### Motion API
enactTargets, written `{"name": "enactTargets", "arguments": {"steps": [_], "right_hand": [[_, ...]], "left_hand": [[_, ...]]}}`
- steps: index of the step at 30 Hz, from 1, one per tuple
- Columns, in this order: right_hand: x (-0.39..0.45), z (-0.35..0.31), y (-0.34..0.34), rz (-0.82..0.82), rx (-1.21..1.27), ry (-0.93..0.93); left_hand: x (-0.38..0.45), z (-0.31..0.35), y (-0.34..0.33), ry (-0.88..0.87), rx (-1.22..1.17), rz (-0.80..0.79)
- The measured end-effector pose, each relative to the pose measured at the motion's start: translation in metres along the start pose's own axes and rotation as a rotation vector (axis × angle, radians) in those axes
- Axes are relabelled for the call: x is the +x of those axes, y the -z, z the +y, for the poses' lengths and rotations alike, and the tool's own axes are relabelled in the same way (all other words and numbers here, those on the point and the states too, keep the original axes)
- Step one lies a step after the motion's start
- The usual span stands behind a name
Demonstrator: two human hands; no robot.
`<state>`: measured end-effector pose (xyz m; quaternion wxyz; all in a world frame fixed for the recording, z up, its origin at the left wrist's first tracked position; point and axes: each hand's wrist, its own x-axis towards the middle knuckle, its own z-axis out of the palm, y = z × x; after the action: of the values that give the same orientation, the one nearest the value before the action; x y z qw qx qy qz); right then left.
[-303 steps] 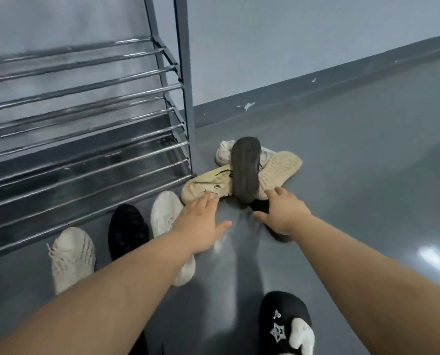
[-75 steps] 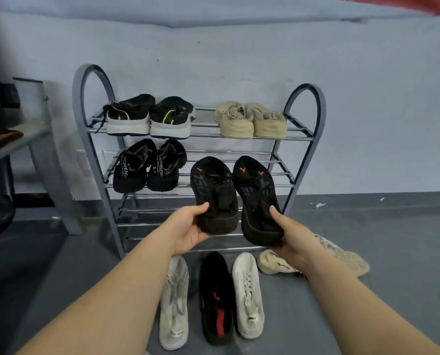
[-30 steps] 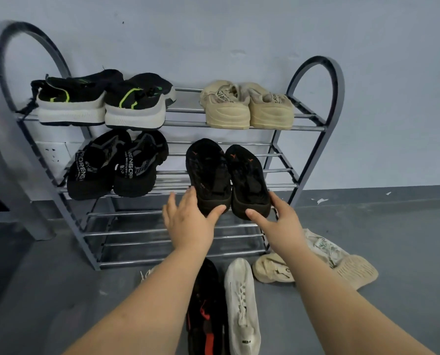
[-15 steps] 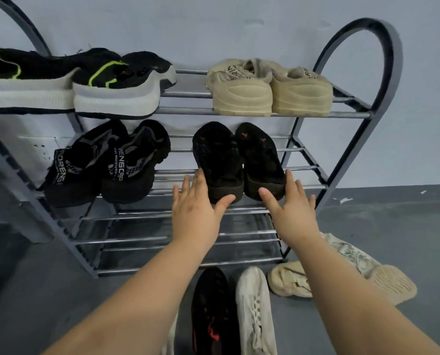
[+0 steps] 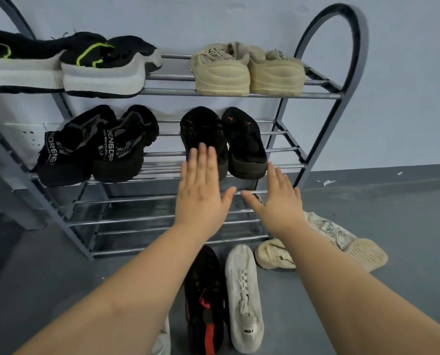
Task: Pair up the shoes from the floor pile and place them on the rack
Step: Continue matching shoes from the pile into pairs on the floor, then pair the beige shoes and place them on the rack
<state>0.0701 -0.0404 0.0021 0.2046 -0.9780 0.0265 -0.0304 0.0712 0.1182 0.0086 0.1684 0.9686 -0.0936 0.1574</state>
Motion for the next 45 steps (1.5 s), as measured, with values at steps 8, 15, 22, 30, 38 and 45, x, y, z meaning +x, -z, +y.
{"name": "enactTargets", "arguments": {"steps": [8, 15, 22, 30, 38, 45], "right_hand": [[-0.047, 0.075, 0.043, -0.260, -0.498, 0.033], [-0.151, 0.212, 0.006, -0.461, -0.534, -0.194], [-0.165, 0.285, -0.043, -0.498, -0.404, -0.351], [-0.120, 0.332, -0.070, -0.462, -0.332, -0.364], [-0.078, 0.357, -0.080, -0.386, -0.167, -0.493], [-0.058, 0.369, -0.082, -0.361, 0.171, -0.744]], "left_hand": [[-0.071, 0.060, -0.035, -0.533, 0.129, -0.311], [-0.102, 0.095, -0.092, -0.444, 0.154, -0.702], [-0.114, 0.136, -0.167, -0.454, 0.197, -0.901], [-0.082, 0.170, -0.238, -0.517, 0.213, -0.969], [-0.054, 0.187, -0.280, -0.550, 0.119, -0.978], [-0.056, 0.217, -0.312, -0.153, -0.320, -0.999]]}}
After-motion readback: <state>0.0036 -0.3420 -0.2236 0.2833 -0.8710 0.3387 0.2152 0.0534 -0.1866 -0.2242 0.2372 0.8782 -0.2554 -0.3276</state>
